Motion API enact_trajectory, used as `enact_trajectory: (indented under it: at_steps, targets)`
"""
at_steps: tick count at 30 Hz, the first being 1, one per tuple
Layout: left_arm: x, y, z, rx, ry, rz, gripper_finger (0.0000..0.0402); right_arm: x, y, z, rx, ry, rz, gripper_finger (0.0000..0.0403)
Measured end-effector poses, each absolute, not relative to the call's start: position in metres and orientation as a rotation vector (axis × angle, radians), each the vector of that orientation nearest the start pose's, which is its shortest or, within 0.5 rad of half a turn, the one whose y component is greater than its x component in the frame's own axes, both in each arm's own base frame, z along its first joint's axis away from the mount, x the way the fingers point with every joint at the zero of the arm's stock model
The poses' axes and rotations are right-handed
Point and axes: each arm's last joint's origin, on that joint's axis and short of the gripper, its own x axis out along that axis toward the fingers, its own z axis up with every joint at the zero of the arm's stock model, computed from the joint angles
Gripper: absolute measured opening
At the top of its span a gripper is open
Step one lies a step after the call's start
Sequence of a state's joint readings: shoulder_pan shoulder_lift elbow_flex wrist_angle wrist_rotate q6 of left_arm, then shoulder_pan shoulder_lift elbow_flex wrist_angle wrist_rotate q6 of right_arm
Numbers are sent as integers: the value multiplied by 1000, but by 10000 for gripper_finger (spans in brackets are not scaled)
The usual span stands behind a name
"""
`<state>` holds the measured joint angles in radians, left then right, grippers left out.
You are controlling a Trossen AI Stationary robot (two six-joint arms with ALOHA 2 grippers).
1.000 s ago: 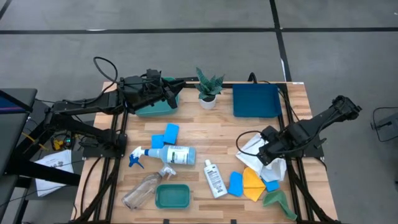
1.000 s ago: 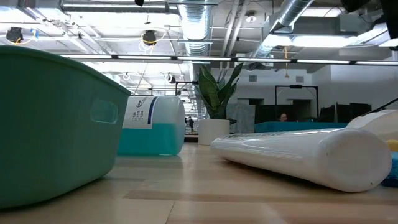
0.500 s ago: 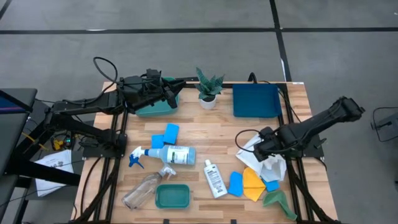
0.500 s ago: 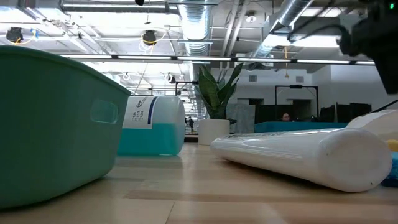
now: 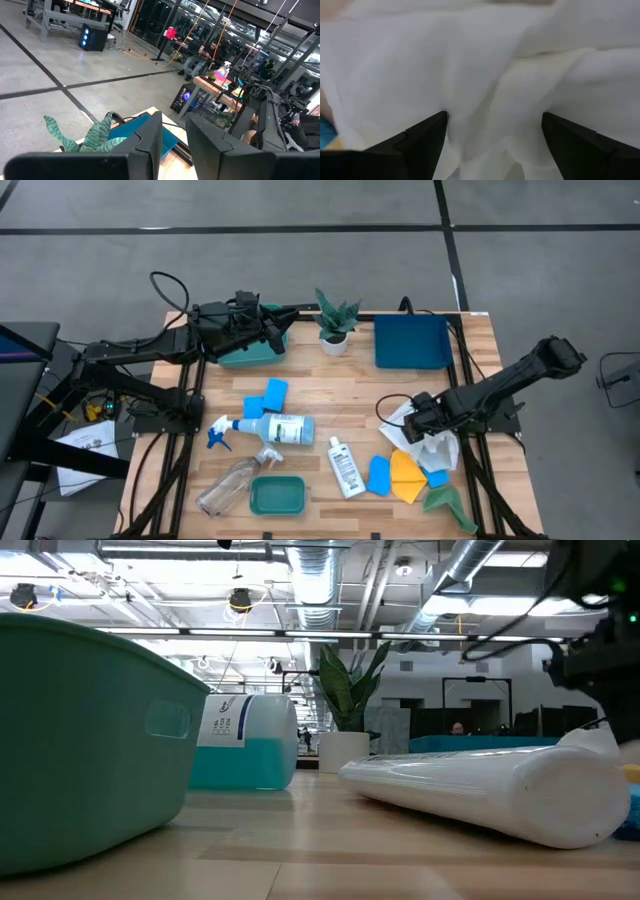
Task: Pick & Place Kitchen Items
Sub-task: Put the white microfiber cloth into the top green bin
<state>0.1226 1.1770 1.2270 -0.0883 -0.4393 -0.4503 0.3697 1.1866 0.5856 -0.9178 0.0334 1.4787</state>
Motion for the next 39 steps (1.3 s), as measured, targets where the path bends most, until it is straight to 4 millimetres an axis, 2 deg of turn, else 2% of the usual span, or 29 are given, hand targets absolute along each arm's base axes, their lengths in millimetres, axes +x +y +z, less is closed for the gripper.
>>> enact_trajectory:
  at_steps: [5, 14, 19, 23, 30, 33, 35, 39]
  targets:
    - [251, 43, 416, -432, -89, 561, 83, 149, 55, 149, 885, 1337, -842, 318]
    - [251, 43, 416, -433, -87, 546, 83, 153, 57, 137, 827, 1380, -842, 310]
    - [251, 43, 417, -434, -92, 540, 83, 160, 60, 130, 820, 1391, -821, 273]
    - [251, 43, 418, -436, -103, 538, 83, 163, 61, 130, 827, 1388, -797, 223]
    - [251, 43, 418, -437, -111, 536, 83, 164, 60, 139, 811, 1343, -759, 82]
    - [251, 43, 418, -437, -110, 536, 83, 167, 61, 148, 825, 1295, -727, 20]
    - [251, 43, 418, -437, -111, 536, 83, 171, 62, 161, 823, 1242, -674, 12]
    - [251, 43, 418, -437, -111, 536, 83, 180, 62, 200, 830, 1062, -578, 17]
